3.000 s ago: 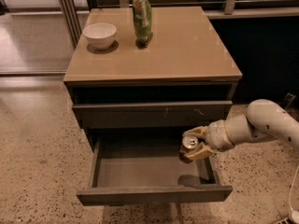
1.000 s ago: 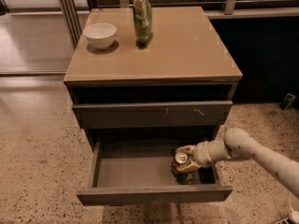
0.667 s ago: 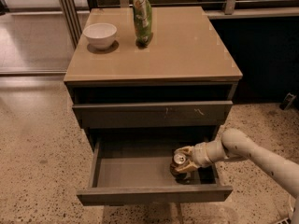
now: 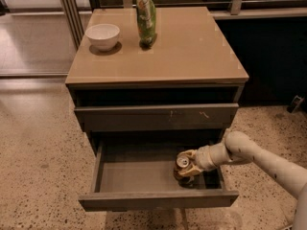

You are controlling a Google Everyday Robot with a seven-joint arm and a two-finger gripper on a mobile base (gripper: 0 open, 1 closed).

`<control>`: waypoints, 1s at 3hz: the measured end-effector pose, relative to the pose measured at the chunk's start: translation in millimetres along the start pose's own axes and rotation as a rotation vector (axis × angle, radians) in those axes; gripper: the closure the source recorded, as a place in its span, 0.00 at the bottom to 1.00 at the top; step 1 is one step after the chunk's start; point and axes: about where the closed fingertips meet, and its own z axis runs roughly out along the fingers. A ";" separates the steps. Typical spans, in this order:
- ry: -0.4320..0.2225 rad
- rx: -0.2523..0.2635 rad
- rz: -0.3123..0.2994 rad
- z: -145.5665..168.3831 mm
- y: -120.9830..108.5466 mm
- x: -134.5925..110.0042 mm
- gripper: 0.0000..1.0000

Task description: Place orange can into middle drawer

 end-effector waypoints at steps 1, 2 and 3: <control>0.000 0.000 0.000 0.0 0.0 0.0 0.58; 0.000 0.000 0.000 0.1 0.0 0.0 0.35; 0.000 0.000 0.000 0.1 0.0 0.0 0.12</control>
Offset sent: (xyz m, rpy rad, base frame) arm 0.0000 0.0000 0.0000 0.0000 0.0000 0.0000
